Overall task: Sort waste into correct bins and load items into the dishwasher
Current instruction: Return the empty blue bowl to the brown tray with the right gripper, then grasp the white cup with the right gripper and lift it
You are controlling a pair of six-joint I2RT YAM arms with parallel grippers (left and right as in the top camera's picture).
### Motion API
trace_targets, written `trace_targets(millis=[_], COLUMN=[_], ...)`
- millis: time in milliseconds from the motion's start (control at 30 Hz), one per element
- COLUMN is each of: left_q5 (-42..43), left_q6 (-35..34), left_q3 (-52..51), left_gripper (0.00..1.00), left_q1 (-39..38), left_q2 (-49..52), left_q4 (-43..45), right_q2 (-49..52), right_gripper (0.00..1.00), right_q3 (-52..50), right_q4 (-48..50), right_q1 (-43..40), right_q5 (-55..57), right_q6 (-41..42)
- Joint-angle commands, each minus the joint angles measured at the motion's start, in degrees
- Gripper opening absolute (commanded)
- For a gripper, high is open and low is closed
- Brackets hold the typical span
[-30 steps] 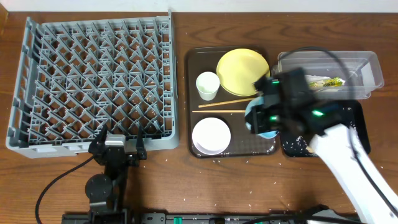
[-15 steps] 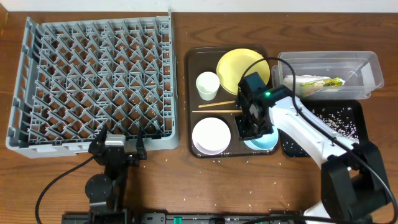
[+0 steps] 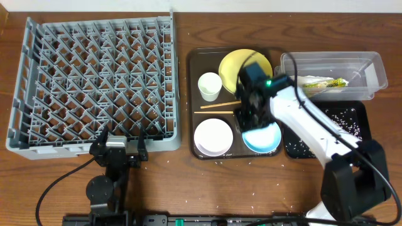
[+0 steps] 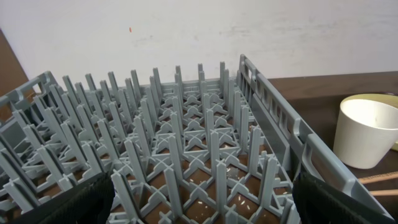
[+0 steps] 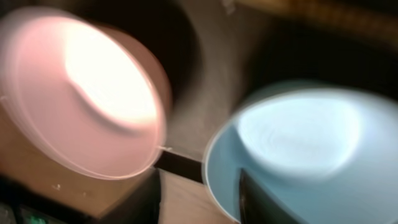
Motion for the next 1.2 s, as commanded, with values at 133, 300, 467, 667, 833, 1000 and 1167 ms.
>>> trace_targets(millis=[133, 300, 467, 667, 833, 1000, 1167], left_q5=[0.6, 0.6, 0.5, 0.5, 0.5, 0.5, 0.5], left_q6=[0.7, 0.7, 0.7, 0.7, 0.7, 0.7, 0.7], left_q3=[-1.0, -1.0, -1.0, -1.0, -1.0, -1.0, -1.0], left_gripper=[0.92, 0.93, 0.93, 0.93, 0.92, 0.93, 0.92], left_q1=[-0.3, -0.3, -0.3, -0.3, -0.3, -0.3, -0.3], left_q2=[-0.3, -0.3, -0.3, -0.3, -0.3, -0.3, -0.3], left_q4=[-1.9, -1.9, -1.9, -1.9, -1.9, -1.9, -1.9], right_q2=[0.5, 6.7, 16.2, 23.9, 26.8, 28.1, 29.9], right_gripper=[0.7, 0.78, 0.75, 0.57, 0.53, 0.34, 0.2], right_q3=[20.0, 27.3, 31.6, 31.6, 31.6, 31.6, 31.5], right_q4=[-1.4, -0.7, 2.0, 5.7, 8.0, 8.6, 8.3], right_q1=[-2.3, -2.1, -1.5, -1.3, 0.1, 2.1, 2.7], right_q5=[3.1, 4.5, 4.6, 4.3, 3.5, 6.3, 7.0], right_q6=[-1.1, 1.3, 4.4, 6.5, 5.2, 4.9, 5.5])
